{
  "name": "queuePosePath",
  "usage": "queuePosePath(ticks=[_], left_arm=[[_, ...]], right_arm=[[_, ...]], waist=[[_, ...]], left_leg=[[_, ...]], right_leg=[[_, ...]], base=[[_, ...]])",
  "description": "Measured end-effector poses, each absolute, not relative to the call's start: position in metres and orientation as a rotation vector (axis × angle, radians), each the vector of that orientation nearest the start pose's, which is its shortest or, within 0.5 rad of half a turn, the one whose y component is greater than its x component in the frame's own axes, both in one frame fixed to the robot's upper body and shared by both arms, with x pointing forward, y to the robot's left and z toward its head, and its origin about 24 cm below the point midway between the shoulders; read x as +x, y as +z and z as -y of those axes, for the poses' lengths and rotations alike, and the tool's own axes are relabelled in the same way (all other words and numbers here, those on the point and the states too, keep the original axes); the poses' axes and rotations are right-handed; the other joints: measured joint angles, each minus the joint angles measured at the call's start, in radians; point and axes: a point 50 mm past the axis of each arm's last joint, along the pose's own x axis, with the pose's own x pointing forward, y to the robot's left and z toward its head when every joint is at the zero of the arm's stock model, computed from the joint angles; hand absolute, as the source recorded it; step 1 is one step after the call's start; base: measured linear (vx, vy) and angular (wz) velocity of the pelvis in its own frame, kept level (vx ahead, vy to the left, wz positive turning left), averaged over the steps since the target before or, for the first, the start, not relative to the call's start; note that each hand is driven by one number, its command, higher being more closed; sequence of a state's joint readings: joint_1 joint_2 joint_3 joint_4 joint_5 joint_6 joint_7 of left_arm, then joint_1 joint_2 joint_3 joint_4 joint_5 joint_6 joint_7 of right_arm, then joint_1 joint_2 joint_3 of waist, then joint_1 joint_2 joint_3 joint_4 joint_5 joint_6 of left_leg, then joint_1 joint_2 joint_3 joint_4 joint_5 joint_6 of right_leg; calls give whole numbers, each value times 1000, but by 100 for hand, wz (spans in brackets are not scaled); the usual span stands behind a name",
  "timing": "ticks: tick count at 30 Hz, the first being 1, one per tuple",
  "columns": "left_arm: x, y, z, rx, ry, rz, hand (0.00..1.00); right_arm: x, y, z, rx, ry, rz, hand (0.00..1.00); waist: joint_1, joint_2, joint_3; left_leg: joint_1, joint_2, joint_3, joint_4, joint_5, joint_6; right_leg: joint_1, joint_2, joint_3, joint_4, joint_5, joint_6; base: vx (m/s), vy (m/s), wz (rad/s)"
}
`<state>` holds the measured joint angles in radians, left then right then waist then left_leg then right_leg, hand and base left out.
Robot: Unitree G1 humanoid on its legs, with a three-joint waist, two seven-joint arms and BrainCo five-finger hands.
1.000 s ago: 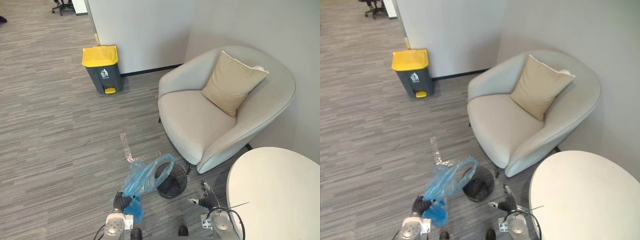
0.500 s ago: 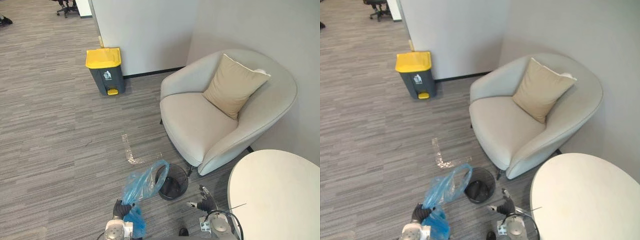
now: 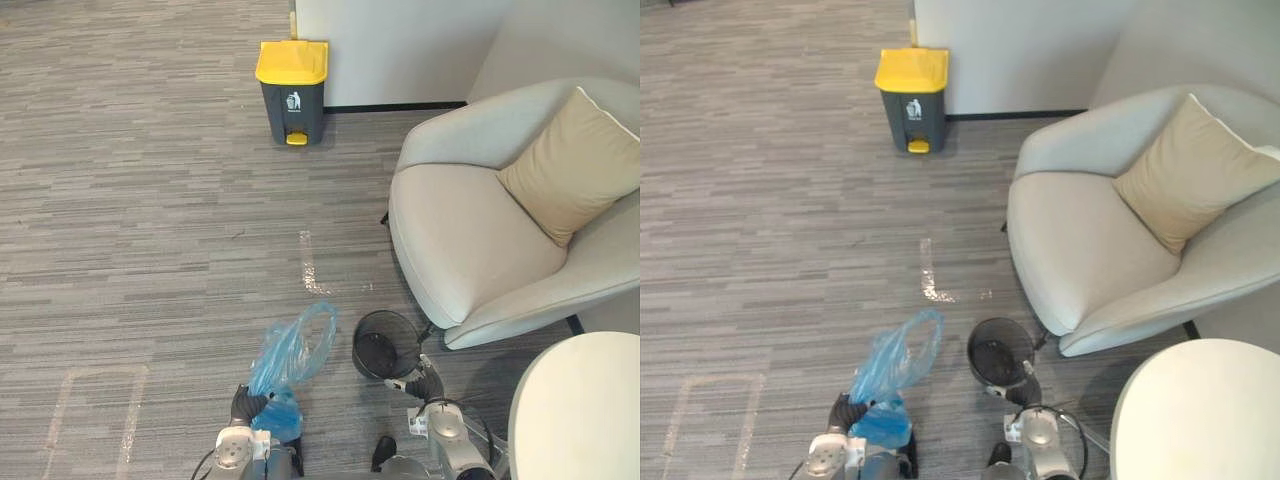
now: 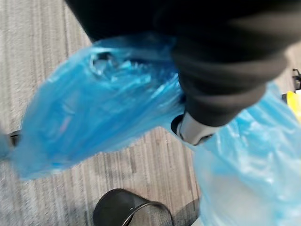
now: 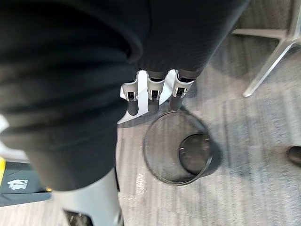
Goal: Gather rubbish on tea table into small bin, then transfer packed bag to large trash can.
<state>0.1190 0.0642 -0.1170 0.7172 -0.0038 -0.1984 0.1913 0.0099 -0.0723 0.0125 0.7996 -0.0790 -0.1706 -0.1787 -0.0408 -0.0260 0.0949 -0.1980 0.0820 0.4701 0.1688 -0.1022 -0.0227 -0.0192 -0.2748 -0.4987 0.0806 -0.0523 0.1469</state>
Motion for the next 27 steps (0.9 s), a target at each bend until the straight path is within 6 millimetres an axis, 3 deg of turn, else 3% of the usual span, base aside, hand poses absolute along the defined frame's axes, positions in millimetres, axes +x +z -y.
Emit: queuePosePath(ticks=[2, 4, 5, 6, 7, 8, 10, 12, 14, 15, 18, 20, 21, 22, 23, 24, 25, 26, 27], left_arm=[[164, -112, -158, 144, 89, -611, 100], [167, -109, -159, 145, 90, -594, 100], [163, -110, -158, 147, 84, -604, 100], [161, -111, -158, 147, 84, -608, 100], [159, -112, -160, 151, 85, -614, 100], [158, -112, -164, 165, 84, -617, 100], [157, -112, -173, 195, 74, -622, 100], [154, -113, -178, 209, 77, -629, 100], [156, -112, -176, 205, 74, -624, 100], [158, -111, -176, 205, 72, -619, 100], [167, -106, -172, 195, 68, -589, 100], [175, -103, -171, 195, 65, -567, 100], [174, -104, -171, 193, 66, -571, 100], [176, -103, -166, 175, 68, -571, 100], [184, -100, -162, 167, 57, -550, 100], [197, -93, -153, 142, 51, -509, 100], [194, -94, -154, 123, 75, -515, 100], [184, -97, -157, 125, 80, -530, 100], [190, -94, -152, 113, 77, -511, 100]], right_arm=[[179, -112, 181, -202, -151, -645, 0], [178, -113, 179, -199, -148, -649, 0], [179, -113, 176, -190, -144, -650, 0], [179, -113, 176, -189, -144, -651, 0], [178, -113, 176, -191, -144, -652, 0], [179, -113, 173, -183, -136, -651, 0], [173, -117, 163, -157, -115, -670, 0], [167, -120, 160, -154, -100, -686, 0], [170, -117, 162, -150, -106, -671, 0], [174, -114, 163, -152, -109, -648, 0], [180, -109, 169, -150, -121, -612, 0], [180, -107, 171, -156, -121, -601, 0], [182, -104, 171, -158, -114, -584, 0], [194, -96, 174, -171, -110, -541, 0], [201, -90, 180, -182, -123, -507, 0], [202, -89, 183, -185, -122, -503, 0], [203, -86, 184, -184, -117, -482, 0], [197, -90, 180, -174, -114, -500, 0], [197, -91, 184, -179, -127, -510, 0]], waist=[[-6, 2, 1], [-5, 4, 8], [5, 16, 27], [10, 17, 28], [16, 15, 30], [20, 13, 43], [2, 3, 65], [-6, 1, 70], [-12, 13, 77], [-16, 25, 85], [-41, 49, 104], [-50, 44, 108], [-60, 52, 112], [-54, 103, 119], [-59, 115, 145], [-92, 59, 184], [-82, 62, 175], [-79, 82, 142], [-67, 110, 144]], left_leg=[[-31, -12, -22, 62, -12, 20], [-82, 6, -44, 196, -105, 32], [-78, 21, -55, 289, -190, 37], [-75, 20, -54, 298, -207, 38], [-59, 10, -52, 300, -227, 41], [-37, -3, -59, 295, -243, 45], [22, -32, -91, 250, -257, 52], [84, -64, -113, 191, -271, 56], [147, -82, -135, 136, -288, 49], [188, -82, -155, 106, -291, 51], [325, -61, -245, 7, -301, 27], [394, -41, -313, 14, -338, -40], [427, -12, -335, 42, -358, -75], [417, 40, -342, 100, -357, -96], [366, 49, -344, 244, -267, -162], [337, -6, -339, 378, -67, -84], [312, 1, -316, 473, 68, -51], [255, 40, -316, 666, 66, -33], [188, 92, -292, 787, -51, -40]], right_leg=[[20, -23, -40, 3, 1, 9], [18, -40, -46, 57, -13, 29], [-1, -75, -20, 200, -27, 37], [-23, -92, -3, 254, -28, 32], [-79, -120, 44, 377, -30, -32], [-180, -128, 154, 553, -57, -130], [-292, -50, 284, 743, -141, -91], [-365, 15, 279, 750, -197, -89], [-440, 74, 240, 668, -213, -92], [-477, 114, 218, 590, -201, -91], [-540, 194, 165, 281, -35, -109], [-580, 224, 165, 148, 124, -140], [-599, 247, 198, 193, 240, -269], [-612, 263, 175, 286, 177, -280], [-622, 229, 176, 429, 75, -301], [-663, 129, 160, 670, 2, -399], [-679, 158, 180, 724, -62, -298], [-548, 250, 147, 440, -14, -318], [-487, 291, 149, 426, -76, -346]], base=[[105, 174, 69], [157, 326, 28], [172, 366, 4], [155, 335, -7], [107, 210, -11], [179, 231, 8], [282, 200, 43], [362, 134, 42], [552, 139, 35], [531, 93, 55], [752, 27, 92], [818, -95, 109], [857, -149, 43], [857, -140, 46], [850, -89, 63], [785, -229, 70], [747, -417, 19], [587, -514, -49], [470, -345, -61]])
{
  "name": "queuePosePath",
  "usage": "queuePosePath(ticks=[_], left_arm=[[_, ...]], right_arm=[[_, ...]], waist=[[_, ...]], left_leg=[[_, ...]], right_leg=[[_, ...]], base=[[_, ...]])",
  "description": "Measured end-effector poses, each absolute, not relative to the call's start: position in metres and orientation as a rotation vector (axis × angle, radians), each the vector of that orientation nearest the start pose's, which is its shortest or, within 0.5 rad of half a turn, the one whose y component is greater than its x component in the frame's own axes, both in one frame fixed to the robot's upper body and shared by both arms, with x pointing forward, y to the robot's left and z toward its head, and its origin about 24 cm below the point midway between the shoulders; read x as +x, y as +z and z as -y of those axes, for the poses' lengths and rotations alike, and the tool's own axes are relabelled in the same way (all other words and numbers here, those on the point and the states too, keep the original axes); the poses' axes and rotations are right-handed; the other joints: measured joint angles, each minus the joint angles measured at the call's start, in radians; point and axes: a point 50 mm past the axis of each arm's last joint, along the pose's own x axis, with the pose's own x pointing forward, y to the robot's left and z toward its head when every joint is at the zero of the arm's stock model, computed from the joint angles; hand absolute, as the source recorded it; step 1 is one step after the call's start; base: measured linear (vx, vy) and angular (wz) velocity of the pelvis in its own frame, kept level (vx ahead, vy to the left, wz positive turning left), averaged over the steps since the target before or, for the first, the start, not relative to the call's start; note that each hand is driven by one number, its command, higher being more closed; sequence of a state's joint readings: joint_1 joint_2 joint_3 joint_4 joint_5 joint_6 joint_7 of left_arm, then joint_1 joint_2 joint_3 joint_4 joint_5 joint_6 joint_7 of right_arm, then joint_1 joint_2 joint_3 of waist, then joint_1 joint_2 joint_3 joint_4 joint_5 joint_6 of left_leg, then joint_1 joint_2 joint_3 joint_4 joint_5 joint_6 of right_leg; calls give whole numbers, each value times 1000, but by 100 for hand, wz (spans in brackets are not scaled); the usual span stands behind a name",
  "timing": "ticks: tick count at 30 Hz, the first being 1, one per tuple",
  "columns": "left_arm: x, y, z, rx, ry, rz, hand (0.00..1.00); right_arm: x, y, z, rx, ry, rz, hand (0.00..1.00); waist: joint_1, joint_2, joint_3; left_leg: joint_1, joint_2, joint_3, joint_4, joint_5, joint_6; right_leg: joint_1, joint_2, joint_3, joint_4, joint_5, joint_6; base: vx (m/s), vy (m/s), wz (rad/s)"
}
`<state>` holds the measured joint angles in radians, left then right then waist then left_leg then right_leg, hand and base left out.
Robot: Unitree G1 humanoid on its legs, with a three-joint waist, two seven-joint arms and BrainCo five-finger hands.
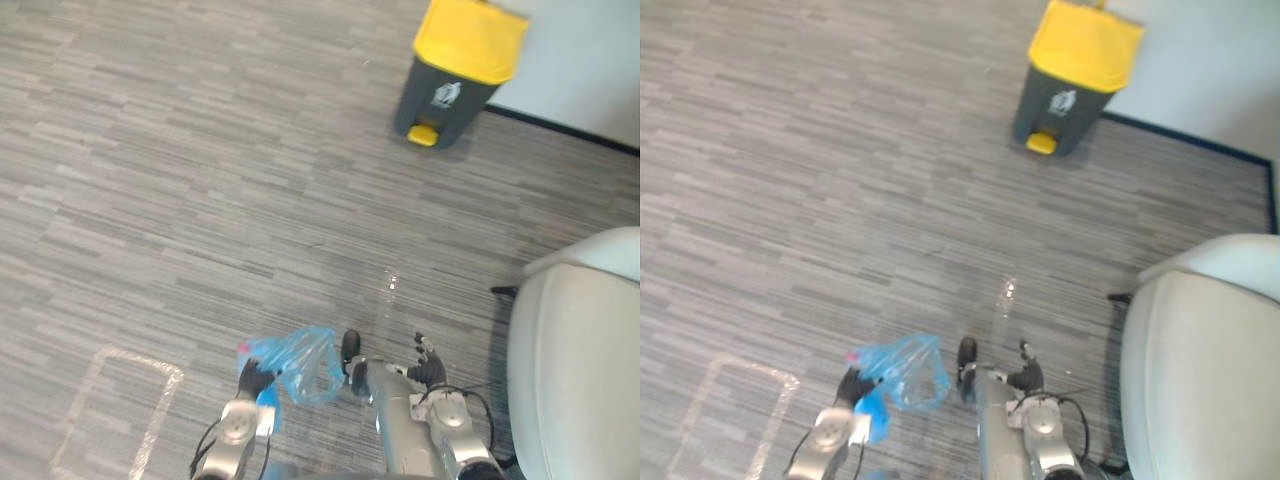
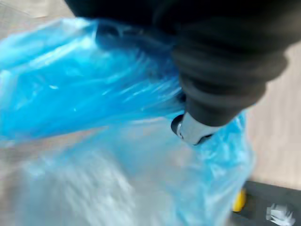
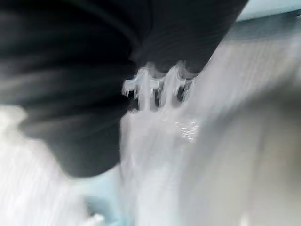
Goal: Gather rubbish on tea table into small bin, then transfer packed bag to large trash can.
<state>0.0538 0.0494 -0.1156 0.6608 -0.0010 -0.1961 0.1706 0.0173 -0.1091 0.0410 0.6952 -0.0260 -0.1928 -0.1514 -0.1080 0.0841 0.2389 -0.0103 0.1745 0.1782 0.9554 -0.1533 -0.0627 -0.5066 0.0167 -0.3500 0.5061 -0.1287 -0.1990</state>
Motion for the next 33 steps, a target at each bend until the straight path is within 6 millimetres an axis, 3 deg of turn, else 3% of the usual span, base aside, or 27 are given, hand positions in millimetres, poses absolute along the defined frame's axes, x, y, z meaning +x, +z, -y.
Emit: queuePosePath(ticks=[1, 3, 5, 7, 8, 9, 10, 11, 12, 13, 14, 16, 17, 19, 21, 23, 26, 27, 28, 29, 30, 32, 33], left_arm=[[195, -91, -153, 114, 78, -491, 100], [195, -90, -157, 127, 78, -490, 100], [191, -92, -155, 113, 85, -504, 100], [190, -93, -153, 105, 84, -506, 100], [190, -92, -152, 104, 84, -499, 100], [191, -91, -153, 103, 86, -490, 100], [191, -91, -153, 102, 85, -491, 100], [187, -93, -152, 102, 85, -503, 100], [188, -94, -155, 115, 80, -507, 100], [190, -91, -157, 125, 80, -492, 100], [191, -91, -157, 124, 77, -490, 100], [185, -94, -156, 124, 75, -512, 100], [177, -98, -158, 134, 70, -536, 100], [172, -101, -161, 150, 64, -555, 100], [172, -101, -168, 168, 71, -557, 100], [171, -103, -171, 172, 81, -571, 100], [169, -106, -170, 171, 80, -588, 100], [167, -108, -171, 174, 78, -599, 100], [162, -111, -170, 171, 77, -617, 100], [162, -112, -167, 164, 75, -624, 100], [162, -112, -164, 157, 68, -620, 100], [162, -112, -160, 141, 56, -623, 100], [159, -114, -156, 127, 56, -633, 100]], right_arm=[[196, -94, 183, -172, -129, -529, 0], [187, -106, 177, -151, -132, -597, 0], [184, -107, 179, -142, -149, -607, 0], [188, -104, 181, -136, -168, -586, 0], [190, -102, 182, -140, -172, -578, 0], [193, -101, 184, -145, -178, -570, 0], [193, -101, 185, -146, -181, -570, 0], [188, -104, 187, -150, -187, -587, 0], [185, -106, 182, -130, -189, -599, 0], [180, -108, 178, -118, -187, -609, 0], [179, -109, 174, -108, -184, -615, 0], [179, -110, 168, -101, -167, -616, 0], [182, -109, 163, -102, -145, -609, 0], [183, -109, 157, -99, -126, -607, 0], [186, -107, 154, -103, -110, -598, 0], [187, -107, 154, -114, -97, -597, 0], [187, -107, 156, -126, -97, -596, 0], [183, -109, 157, -127, -100, -614, 0], [173, -114, 161, -136, -107, -642, 0], [169, -117, 165, -151, -109, -661, 0], [163, -120, 168, -164, -112, -686, 0], [163, -120, 169, -168, -114, -689, 0], [162, -121, 169, -167, -115, -693, 0]], waist=[[15, 4, -1], [41, -30, 0], [55, -51, 7], [65, -64, 8], [66, -64, 8], [75, -62, 7], [80, -54, 3], [101, -38, -4], [95, -70, -18], [99, -90, -31], [108, -97, -31], [119, -105, -27], [118, -100, -24], [111, -97, -25], [111, -95, -24], [110, -88, -22], [106, -86, -21], [99, -104, -31], [90, -104, -40], [89, -85, -46], [91, -76, -59], [92, -62, -58], [100, -48, -57]], left_leg=[[-65, 13, 3, 35, -58, 7], [-203, 9, 7, 3, -151, 25], [-243, -35, 1, -108, -186, 27], [-301, -103, -52, -333, -183, 12], [-325, -120, -81, -412, -165, 3], [-353, -136, -129, -552, -87, -7], [-356, -136, -154, -628, -26, -7], [-361, -132, -194, -694, 190, 9], [-367, -153, -175, -657, 174, 20], [-357, -165, -157, -641, 117, 47], [-348, -169, -135, -612, 73, 54], [-293, -173, -79, -579, -1, 79], [-229, -173, -44, -589, -33, 86], [-134, -172, -4, -647, -44, 84], [-53, -163, 15, -730, -44, 84], [12, -141, 41, -784, -50, 75], [58, -121, 55, -813, -67, 46], [78, -128, 44, -812, -83, 23], [94, -129, 14, -800, -109, 5], [94, -112, 2, -789, -118, -2], [64, -90, -7, -713, -123, -11], [-32, -47, -30, -466, -128, -27], [-92, -10, -36, -293, -112, -54]], right_leg=[[39, 25, 13, -30, -26, -12], [176, 47, 74, -126, -40, -8], [290, 48, 140, -191, -40, -8], [412, 27, 217, -256, -56, 45], [443, 22, 242, -268, -69, 69], [481, 17, 276, -276, -97, 117], [500, 22, 290, -281, -108, 135], [546, 45, 347, -286, -139, 181], [550, 14, 370, -282, -154, 193], [542, -13, 402, -253, -150, 203], [537, -23, 421, -198, -161, 223], [483, -43, 442, 0, -163, 293], [407, -63, 437, 193, -153, 369], [305, -105, 339, 350, -171, 346], [254, -143, 204, 295, -197, 298], [222, -139, 125, 148, -199, 281], [192, -109, 84, -115, -88, 256], [194, -102, 107, -222, 16, 231], [197, -104, 119, -216, 93, 180], [200, -96, 103, -202, 87, 184], [212, -83, 97, -206, 46, 172], [265, -57, 85, -247, 32, 158], [322, -29, 86, -274, 27, 139]], base=[[499, -171, -53], [761, -84, -55], [768, 9, -75], [616, 102, -89], [568, 156, -91], [663, 217, -87], [551, 216, -128], [542, 257, -85], [533, 262, -76], [512, 267, -27], [501, 256, -57], [442, 255, -74], [430, 268, -80], [351, 205, -68], [289, 93, -42], [289, 10, -40], [312, -65, -14], [364, -167, 38], [379, -192, 44], [384, -213, 37], [360, -221, 13], [359, -210, -1], [385, -127, -20]])
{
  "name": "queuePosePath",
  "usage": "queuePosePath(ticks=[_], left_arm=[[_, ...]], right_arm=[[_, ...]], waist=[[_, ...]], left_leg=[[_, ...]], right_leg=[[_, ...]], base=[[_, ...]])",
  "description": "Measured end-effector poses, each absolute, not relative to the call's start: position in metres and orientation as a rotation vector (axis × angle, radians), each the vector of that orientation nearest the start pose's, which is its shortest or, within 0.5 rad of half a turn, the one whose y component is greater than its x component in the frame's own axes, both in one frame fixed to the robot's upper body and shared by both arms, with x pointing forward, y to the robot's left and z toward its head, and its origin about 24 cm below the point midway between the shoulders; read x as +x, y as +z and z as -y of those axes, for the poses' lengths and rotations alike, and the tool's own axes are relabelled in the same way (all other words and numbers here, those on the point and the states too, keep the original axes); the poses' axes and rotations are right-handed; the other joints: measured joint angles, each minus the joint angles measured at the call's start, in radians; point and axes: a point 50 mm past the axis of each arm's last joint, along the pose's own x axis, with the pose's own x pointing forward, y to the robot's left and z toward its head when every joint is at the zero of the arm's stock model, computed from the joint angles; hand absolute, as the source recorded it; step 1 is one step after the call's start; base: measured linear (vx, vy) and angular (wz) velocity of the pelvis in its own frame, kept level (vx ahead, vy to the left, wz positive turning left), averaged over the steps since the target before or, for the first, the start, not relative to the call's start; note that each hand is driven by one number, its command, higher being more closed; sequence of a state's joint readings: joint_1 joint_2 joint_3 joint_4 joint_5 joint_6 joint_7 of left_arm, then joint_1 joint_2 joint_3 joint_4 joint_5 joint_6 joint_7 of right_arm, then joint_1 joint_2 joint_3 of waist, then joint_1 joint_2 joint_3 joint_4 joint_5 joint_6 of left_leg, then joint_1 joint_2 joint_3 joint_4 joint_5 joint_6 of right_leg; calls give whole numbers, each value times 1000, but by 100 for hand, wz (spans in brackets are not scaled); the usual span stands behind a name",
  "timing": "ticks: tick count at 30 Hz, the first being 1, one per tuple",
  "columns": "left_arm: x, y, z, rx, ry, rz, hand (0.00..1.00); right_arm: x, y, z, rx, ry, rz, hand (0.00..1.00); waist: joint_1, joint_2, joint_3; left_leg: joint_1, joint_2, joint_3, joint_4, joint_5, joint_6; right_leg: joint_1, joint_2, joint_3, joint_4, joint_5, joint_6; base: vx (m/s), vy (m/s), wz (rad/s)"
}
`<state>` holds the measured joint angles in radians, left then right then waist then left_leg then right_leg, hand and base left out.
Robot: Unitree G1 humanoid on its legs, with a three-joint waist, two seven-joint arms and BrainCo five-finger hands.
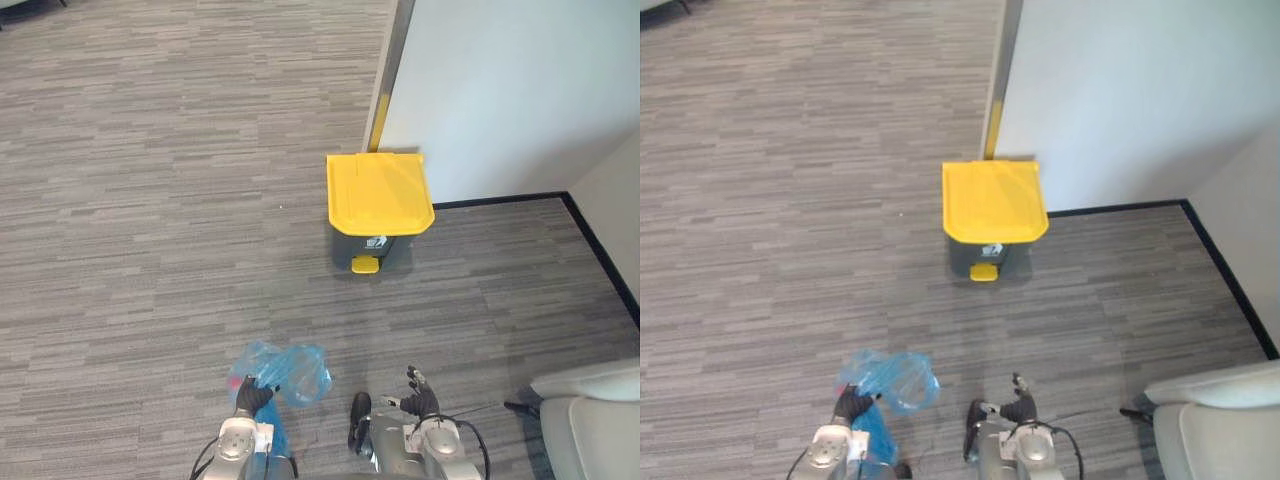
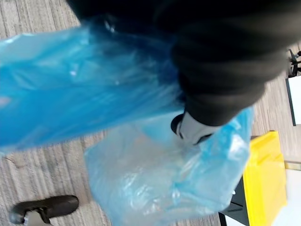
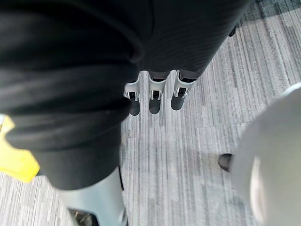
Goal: Gather rubbish on tea table into small bin, then transfer packed bag to large trash can.
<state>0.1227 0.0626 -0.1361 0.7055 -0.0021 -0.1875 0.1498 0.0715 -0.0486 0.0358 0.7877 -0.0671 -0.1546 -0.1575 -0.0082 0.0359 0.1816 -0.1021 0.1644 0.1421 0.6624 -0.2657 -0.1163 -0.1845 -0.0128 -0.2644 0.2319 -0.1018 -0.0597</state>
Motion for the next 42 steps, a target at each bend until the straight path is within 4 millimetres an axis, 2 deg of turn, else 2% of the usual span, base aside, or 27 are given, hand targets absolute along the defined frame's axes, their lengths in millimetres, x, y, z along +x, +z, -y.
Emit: queuePosePath(ticks=[3, 5, 7, 8, 10, 11, 15, 17, 20, 21, 22, 23, 24, 26, 27, 28, 29, 31, 32, 33, 34, 35, 37, 38, 39, 40, 42], left_arm=[[155, -116, -145, 93, 43, -642, 100], [158, -114, -143, 87, 38, -632, 100], [160, -114, -141, 84, 22, -628, 100], [161, -113, -139, 84, 11, -626, 100], [159, -114, -134, 81, -5, -627, 100], [156, -117, -136, 91, -4, -647, 100], [155, -117, -154, 151, 1, -650, 100], [153, -118, -156, 158, 3, -658, 100], [147, -121, -156, 156, 6, -678, 100], [146, -121, -160, 166, 10, -681, 100], [144, -121, -162, 169, 11, -685, 100], [142, -122, -166, 181, 20, -693, 100], [144, -121, -170, 193, 22, -688, 100], [147, -119, -172, 199, 22, -680, 100], [149, -119, -172, 199, 24, -674, 100], [154, -116, -176, 196, 40, -661, 100], [156, -115, -177, 193, 50, -653, 100], [170, -108, -187, 200, 95, -613, 100], [172, -107, -189, 203, 108, -607, 100], [173, -106, -188, 199, 112, -606, 100], [178, -105, -182, 187, 100, -591, 100], [185, -102, -179, 184, 87, -572, 100], [188, -100, -176, 175, 85, -561, 100], [190, -98, -175, 165, 86, -551, 100], [195, -95, -170, 143, 88, -529, 100], [203, -89, -170, 127, 94, -498, 100], [208, -87, -168, 115, 93, -487, 100]], right_arm=[[162, -119, 173, -153, -142, -685, 0], [167, -117, 175, -149, -154, -671, 0], [167, -117, 176, -147, -166, -671, 0], [166, -117, 179, -146, -178, -676, 0], [154, -123, 188, -164, -200, -715, 0], [150, -128, 188, -166, -200, -753, 0], [145, -132, 169, -123, -174, -773, 0], [147, -132, 169, -123, -173, -770, 0], [148, -131, 172, -129, -174, -766, 0], [144, -133, 171, -125, -175, -778, 0], [143, -133, 171, -122, -176, -781, 0], [145, -132, 171, -125, -176, -776, 0], [146, -132, 173, -131, -176, -773, 0], [148, -131, 178, -144, -180, -768, 0], [150, -129, 182, -149, -193, -761, 0], [151, -129, 185, -143, -207, -763, 0], [152, -129, 185, -138, -210, -764, 0], [163, -125, 184, -122, -216, -739, 0], [165, -125, 185, -121, -218, -734, 0], [162, -125, 191, -133, -232, -746, 0], [173, -121, 196, -135, -245, -725, 0], [177, -118, 200, -130, -262, -712, 0], [176, -116, 210, -85, -330, -700, 0], [173, -116, 213, -83, -339, -703, 0], [175, -115, 213, -83, -340, -699, 0], [180, -112, 212, -80, -338, -683, 0], [183, -112, 209, -62, -338, -683, 0]], waist=[[13, -10, 0], [17, -16, -1], [17, -25, 3], [17, -24, 3], [21, 27, -19], [22, 24, -26], [22, -60, -51], [25, -70, -53], [27, -57, -47], [19, -65, -36], [17, -61, -27], [16, -69, -28], [14, -70, -28], [13, -59, -19], [9, -48, -9], [3, -53, 2], [-2, -59, 10], [-22, -103, 47], [-28, -113, 55], [-30, -116, 61], [-14, -63, 90], [-17, -51, 106], [-26, -46, 111], [-27, -43, 109], [-26, -20, 105], [-13, -5, 111], [-11, -4, 111]], left_leg=[[-63, 15, 24, 122, -32, 27], [-103, 9, 40, 44, -46, 35], [-127, -25, 29, -136, -33, 40], [-129, -41, 10, -234, -1, 36], [-125, -31, -32, -418, 205, 9], [-115, -40, -22, -406, 228, 37], [-99, -126, 24, -421, 159, 76], [-95, -142, 43, -395, 124, 88], [-20, -148, 75, -377, 59, 112], [39, -157, 69, -376, 29, 126], [66, -156, 68, -374, 16, 139], [106, -148, 65, -372, -10, 144], [131, -136, 64, -372, -30, 144], [162, -111, 64, -374, -57, 140], [192, -91, 64, -379, -66, 128], [225, -84, 62, -389, -78, 118], [241, -85, 59, -396, -83, 112], [303, -97, 35, -397, -119, 90], [325, -98, 25, -397, -135, 78], [367, -83, -8, -394, -175, 63], [352, -39, -36, -345, -190, 70], [331, -19, -65, -293, -184, 72], [331, 10, -106, -178, -174, 63], [320, 44, -113, -79, -174, 62], [280, 95, -122, 9, -173, 61], [235, 140, -123, 63, -156, 36], [219, 162, -122, 45, -139, 20]], right_leg=[[120, 7, 38, -59, -11, -16], [143, -11, 63, -71, -11, -16], [170, -56, 86, -79, -26, 16], [184, -70, 88, -83, -34, 35], [201, -54, 102, -82, -59, 89], [210, -63, 122, -85, -66, 108], [203, -153, 162, -84, -104, 167], [203, -176, 184, -54, -116, 183], [89, -195, 245, 285, -117, 209], [7, -219, 240, 513, -65, 235], [-22, -219, 237, 589, -72, 226], [-63, -216, 196, 640, -132, 195], [-103, -209, 134, 623, -167, 170], [-157, -181, 51, 512, -168, 147], [-186, -143, 10, 346, -124, 136], [-201, -116, -2, 134, -33, 143], [-205, -110, 0, 52, 12, 155], [-283, -122, 18, -63, 71, 185], [-286, -130, 18, -56, 75, 179], [-262, -127, 14, -25, 118, 115], [-278, -93, 3, 53, 67, 100], [-296, -91, 6, 125, 22, 113], [-333, -102, 8, 336, -81, 79], [-339, -109, -19, 452, -168, 58], [-343, -84, -57, 482, -209, 40], [-355, -49, -76, 474, -214, 29], [-359, -34, -92, 454, -212, 24]], base=[[369, -50, -30], [241, 38, -40], [190, 124, -23], [221, 220, -12], [226, 276, -18], [195, 258, -22], [184, 206, -14], [200, 153, -27], [256, 155, -29], [279, 112, 7], [359, 92, 6], [323, 21, 4], [331, 8, 5], [366, -20, 7], [506, -47, 12], [462, -60, 17], [517, -117, 27], [528, -195, 47], [697, -292, 55], [676, -265, 20], [666, -275, 14], [377, -183, 15], [395, -219, 34], [567, -287, 21], [570, -301, 9], [292, -201, -7], [128, -131, 9]])
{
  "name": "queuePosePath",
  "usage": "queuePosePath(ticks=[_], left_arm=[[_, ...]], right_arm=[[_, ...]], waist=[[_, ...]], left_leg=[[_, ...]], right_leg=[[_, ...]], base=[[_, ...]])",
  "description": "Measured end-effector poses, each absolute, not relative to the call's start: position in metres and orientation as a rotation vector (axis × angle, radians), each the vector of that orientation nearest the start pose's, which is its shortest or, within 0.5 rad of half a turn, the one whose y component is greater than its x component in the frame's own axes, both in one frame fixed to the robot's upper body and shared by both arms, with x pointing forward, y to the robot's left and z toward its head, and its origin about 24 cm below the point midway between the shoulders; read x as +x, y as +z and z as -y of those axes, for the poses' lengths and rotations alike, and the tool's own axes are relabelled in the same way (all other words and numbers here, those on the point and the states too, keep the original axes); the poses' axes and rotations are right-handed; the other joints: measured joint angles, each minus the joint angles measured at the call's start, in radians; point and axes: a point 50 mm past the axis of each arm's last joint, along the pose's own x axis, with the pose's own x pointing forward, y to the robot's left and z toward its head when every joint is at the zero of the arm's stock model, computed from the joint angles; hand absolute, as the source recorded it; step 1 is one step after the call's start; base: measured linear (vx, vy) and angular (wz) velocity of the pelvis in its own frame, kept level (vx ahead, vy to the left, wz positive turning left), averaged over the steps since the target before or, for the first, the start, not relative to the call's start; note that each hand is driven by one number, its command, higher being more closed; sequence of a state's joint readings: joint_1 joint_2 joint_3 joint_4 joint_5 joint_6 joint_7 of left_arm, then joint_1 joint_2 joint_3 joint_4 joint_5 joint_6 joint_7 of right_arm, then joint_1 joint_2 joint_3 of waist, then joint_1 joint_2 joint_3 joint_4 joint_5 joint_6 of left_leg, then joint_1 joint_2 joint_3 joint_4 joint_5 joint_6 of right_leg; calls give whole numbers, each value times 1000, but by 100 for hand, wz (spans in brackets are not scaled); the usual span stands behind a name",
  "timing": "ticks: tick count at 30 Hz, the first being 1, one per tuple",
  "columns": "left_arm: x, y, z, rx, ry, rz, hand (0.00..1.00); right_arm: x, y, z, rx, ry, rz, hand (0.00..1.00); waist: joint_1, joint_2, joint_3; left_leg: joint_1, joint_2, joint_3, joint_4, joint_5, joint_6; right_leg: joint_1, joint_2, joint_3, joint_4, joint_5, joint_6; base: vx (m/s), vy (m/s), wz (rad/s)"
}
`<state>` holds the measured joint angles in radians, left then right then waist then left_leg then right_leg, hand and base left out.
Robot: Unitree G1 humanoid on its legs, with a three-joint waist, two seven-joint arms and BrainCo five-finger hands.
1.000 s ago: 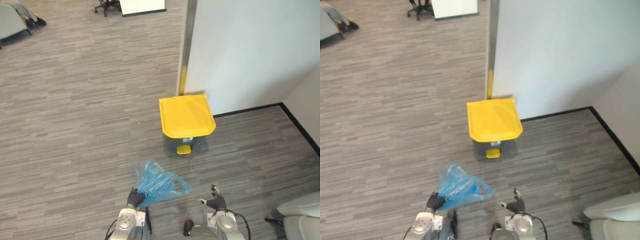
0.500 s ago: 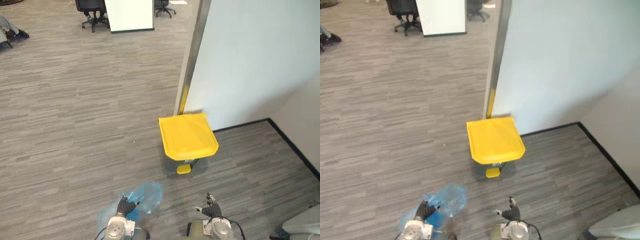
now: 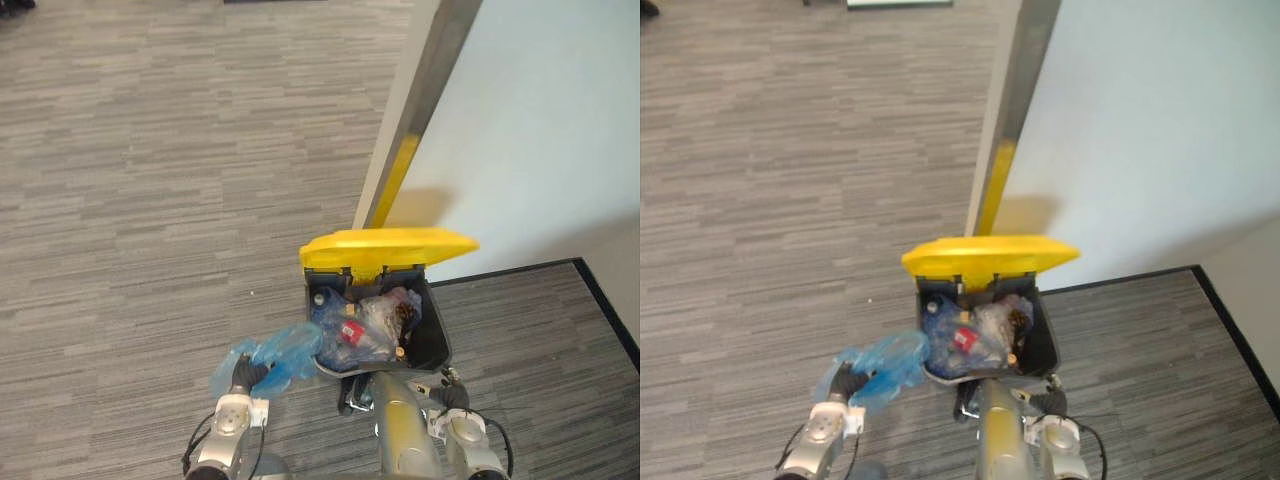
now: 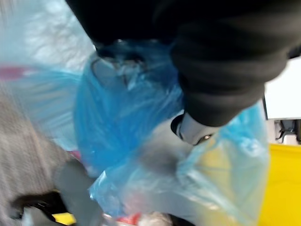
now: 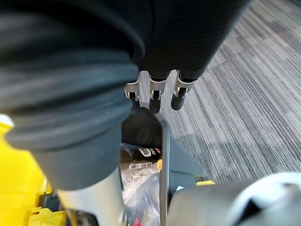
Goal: Gather rubbish on tea table into small bin, then transfer packed bag to large trash can.
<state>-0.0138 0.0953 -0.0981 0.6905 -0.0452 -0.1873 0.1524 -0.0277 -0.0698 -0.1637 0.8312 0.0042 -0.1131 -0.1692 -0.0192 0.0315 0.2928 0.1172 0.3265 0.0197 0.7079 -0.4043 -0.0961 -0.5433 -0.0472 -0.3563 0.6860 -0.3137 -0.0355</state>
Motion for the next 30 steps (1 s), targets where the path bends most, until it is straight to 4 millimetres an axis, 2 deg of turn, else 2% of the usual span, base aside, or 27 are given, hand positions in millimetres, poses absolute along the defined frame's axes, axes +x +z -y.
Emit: queuePosePath(ticks=[2, 4, 5, 7, 8, 9, 11, 12, 13, 14, 15, 16, 17, 18, 19, 20, 21, 22, 23, 24, 25, 27, 30], left_arm=[[210, -85, -162, 100, 85, -477, 100], [210, -84, -163, 102, 86, -470, 100], [209, -84, -166, 109, 85, -472, 100], [208, -82, -173, 123, 90, -459, 100], [210, -78, -177, 134, 89, -444, 100], [215, -74, -176, 136, 76, -422, 100], [222, -67, -175, 136, 70, -387, 100], [225, -63, -167, 114, 60, -365, 100], [229, -57, -165, 102, 58, -330, 100], [229, -55, -163, 95, 60, -320, 100], [228, -54, -158, 72, 63, -312, 100], [225, -52, -150, 48, 49, -296, 100], [224, -51, -145, 34, 35, -286, 100], [224, -51, -145, 31, 33, -283, 100], [227, -48, -138, 14, 14, -267, 100], [230, -45, -136, 14, 7, -253, 100], [235, -40, -132, 15, -8, -228, 100], [237, -39, -131, 15, -11, -223, 100], [238, -39, -130, 13, -7, -220, 100], [237, -39, -128, 14, -13, -220, 100], [236, -40, -129, 18, -14, -224, 100], [232, -42, -127, 9, -23, -237, 100], [235, -39, -118, -1, -53, -223, 100]], right_arm=[[182, -113, 207, -22, -359, -688, 0], [183, -114, 202, 15, -365, -694, 0], [188, -112, 199, 25, -351, -683, 0], [196, -108, 191, 29, -309, -662, 0], [205, -104, 185, 21, -272, -636, 0], [223, -93, 178, -3, -213, -582, 0], [246, -76, 166, -7, -150, -506, 0], [270, -53, 161, -32, -105, -405, 0], [286, -38, 152, -31, -74, -345, 0], [293, -31, 150, -34, -65, -321, 0], [310, -13, 148, -50, -46, -258, 0], [334, 19, 149, -76, -44, -154, 0], [353, 49, 141, -84, -27, -58, 0], [358, 59, 139, -83, -26, -33, 0], [370, 83, 142, -95, -41, 44, 0], [373, 91, 144, -102, -49, 65, 0], [382, 112, 150, -126, -67, 120, 0], [384, 119, 151, -131, -72, 140, 0], [390, 137, 153, -134, -82, 186, 0], [393, 149, 155, -143, -90, 216, 0], [394, 154, 157, -147, -95, 227, 0], [400, 177, 161, -167, -111, 279, 0], [405, 198, 162, -172, -127, 317, 0]], waist=[[-7, -1, -1], [1, -1, -1], [9, -1, -1], [15, 0, -27], [18, -1, -28], [18, 14, -21], [28, 9, -19], [48, 37, -18], [50, -10, -1], [39, -48, -4], [49, -17, 0], [68, 20, 1], [85, 21, 0], [84, 20, 0], [74, 28, 9], [75, 21, 15], [82, 12, 26], [82, 13, 29], [84, 12, 38], [82, 15, 39], [80, 14, 39], [82, 18, 42], [75, 23, 46]], left_leg=[[8, 14, 6, -72, 14, 3], [8, 34, 26, -132, 15, 4], [5, 43, 29, -165, 14, 6], [-15, 53, 31, -251, -9, 39], [-16, 57, 29, -315, -26, 48], [-18, 67, 30, -385, -65, 22], [-88, 58, 28, -293, -127, 18], [-155, 89, 15, -228, -210, 55], [-136, 56, 20, -237, -228, -83], [-138, 28, 7, -244, -226, -98], [-150, 40, -34, -229, -228, -152], [-217, 37, -49, -115, -229, -150], [-249, 3, -14, -59, -225, -139], [-254, -10, 2, -58, -221, -130], [-250, -26, 41, -77, -223, -108], [-247, -21, 36, -77, -228, -116], [-250, -12, 30, -82, -228, -118], [-256, -7, 29, -82, -228, -121], [-263, 0, 34, -102, -225, -125], [-261, 11, 38, -131, -226, -125], [-255, 12, 36, -144, -226, -125], [-249, 19, 22, -186, -224, -127], [-241, 25, 18, -151, -225, -128]], right_leg=[[8, 3, -17, -34, 9, -14], [5, 11, -25, -69, 32, -23], [-2, 17, -24, -87, 52, -16], [-54, 31, -7, -102, 75, -6], [-82, 31, -15, -102, 81, -4], [-111, 30, -49, -111, 71, 12], [-155, 25, -51, -107, 76, 24], [-220, 18, -41, -2, 56, 106], [-311, 10, 186, 313, 26, -17], [-283, 8, 271, 296, -15, 14], [-261, 12, 244, 239, -48, 51], [-261, 16, 180, 153, -17, 81], [-257, 12, 125, 79, 32, 100], [-254, 13, 110, 57, 59, 94], [-248, 17, 81, 41, 98, 60], [-248, 21, 79, 41, 99, 48], [-251, 30, 70, 28, 105, 38], [-251, 33, 65, 20, 108, 33], [-244, 37, 53, -6, 123, 32], [-237, 49, 50, -41, 157, 40], [-234, 53, 49, -55, 173, 27], [-231, 72, 27, -97, 177, -6], [-231, 85, -3, -92, 168, -21]], base=[[52, -102, 35], [-102, -71, 27], [-198, -70, 21], [-207, -95, 20], [-203, -155, 29], [-268, -194, 29], [-286, -158, 6], [-250, -161, 15], [-186, -178, 39], [-24, -253, 74], [-5, -205, 25], [-53, -141, -29], [-86, -17, -59], [-133, -57, -6], [-107, -92, 31], [-128, -125, 29], [-60, -63, 0], [-140, -76, -12], [-156, -50, -6], [-171, -68, 0], [-77, -81, 12], [7, -105, 4], [31, -66, 1]])
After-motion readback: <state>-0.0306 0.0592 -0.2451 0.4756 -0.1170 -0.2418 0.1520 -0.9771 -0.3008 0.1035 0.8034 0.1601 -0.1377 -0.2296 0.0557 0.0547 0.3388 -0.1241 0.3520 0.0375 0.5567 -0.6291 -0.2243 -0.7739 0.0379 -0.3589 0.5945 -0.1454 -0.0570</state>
